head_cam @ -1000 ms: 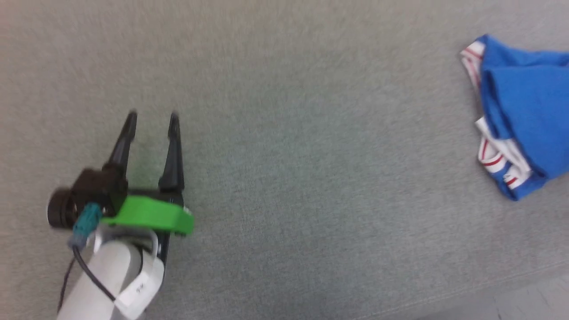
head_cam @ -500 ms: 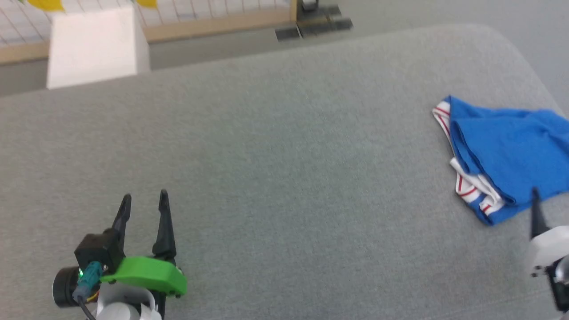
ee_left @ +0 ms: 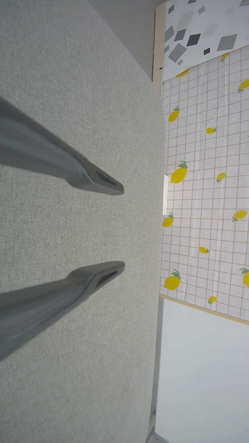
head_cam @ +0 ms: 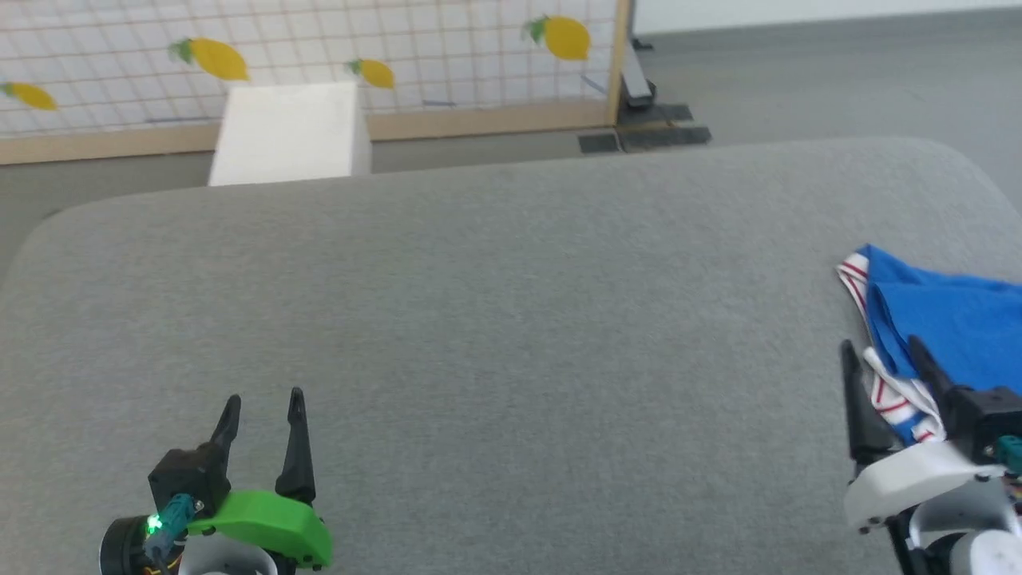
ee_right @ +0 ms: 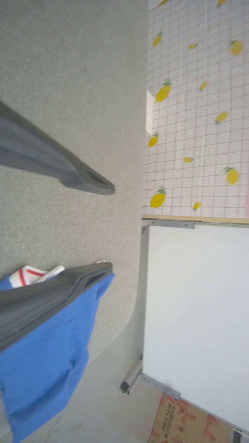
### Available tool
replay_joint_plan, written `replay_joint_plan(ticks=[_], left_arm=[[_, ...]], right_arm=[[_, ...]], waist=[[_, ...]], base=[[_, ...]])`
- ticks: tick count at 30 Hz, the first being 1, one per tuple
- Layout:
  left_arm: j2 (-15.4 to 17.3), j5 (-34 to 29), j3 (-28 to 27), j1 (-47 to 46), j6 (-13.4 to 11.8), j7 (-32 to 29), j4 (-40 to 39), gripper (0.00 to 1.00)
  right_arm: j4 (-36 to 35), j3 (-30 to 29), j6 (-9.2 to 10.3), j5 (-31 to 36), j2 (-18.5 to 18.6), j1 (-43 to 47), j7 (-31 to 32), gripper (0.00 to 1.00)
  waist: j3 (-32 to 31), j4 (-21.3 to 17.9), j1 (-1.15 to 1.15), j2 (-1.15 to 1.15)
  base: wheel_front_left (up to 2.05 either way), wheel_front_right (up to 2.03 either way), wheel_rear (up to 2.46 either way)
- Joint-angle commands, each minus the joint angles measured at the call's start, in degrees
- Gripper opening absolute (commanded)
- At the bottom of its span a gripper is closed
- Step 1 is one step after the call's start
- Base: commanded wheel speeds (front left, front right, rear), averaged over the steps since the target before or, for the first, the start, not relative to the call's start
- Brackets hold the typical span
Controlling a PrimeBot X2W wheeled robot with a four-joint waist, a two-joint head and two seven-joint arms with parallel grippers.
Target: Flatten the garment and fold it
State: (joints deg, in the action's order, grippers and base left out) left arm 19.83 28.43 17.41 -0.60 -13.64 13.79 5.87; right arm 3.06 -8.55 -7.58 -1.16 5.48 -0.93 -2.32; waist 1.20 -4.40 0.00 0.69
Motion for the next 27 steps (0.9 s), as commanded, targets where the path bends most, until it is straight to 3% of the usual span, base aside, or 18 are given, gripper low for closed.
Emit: replay_joint_plan(ticks=[1,13,27], left_arm=[[0.33,0.8,-0.04,0.83,0.4,0.39,0.61,1.0],[-0.02,1.39,0.51,2.01,1.25,0.65,2.9,1.0],[-0.07,1.37,1.62,1.89,1.68,0.67,3.32,1.0]], right_arm=[[-1.81,0.84,0.09,-0.52,-0.47,1.38,0.44,1.0],[-10.69,5.28,0.09,-2.19,-2.26,9.99,3.61,1.0],[-12.85,5.24,0.09,-2.56,-2.56,11.48,4.36,1.0]], waist=[[-2.0,2.08,0.0,-0.69],[-4.32,3.02,0.0,-0.69],[-3.56,2.65,0.0,-0.69]], base=[[0.0,0.0,0.0],[0.0,0.0,0.0],[0.0,0.0,0.0]])
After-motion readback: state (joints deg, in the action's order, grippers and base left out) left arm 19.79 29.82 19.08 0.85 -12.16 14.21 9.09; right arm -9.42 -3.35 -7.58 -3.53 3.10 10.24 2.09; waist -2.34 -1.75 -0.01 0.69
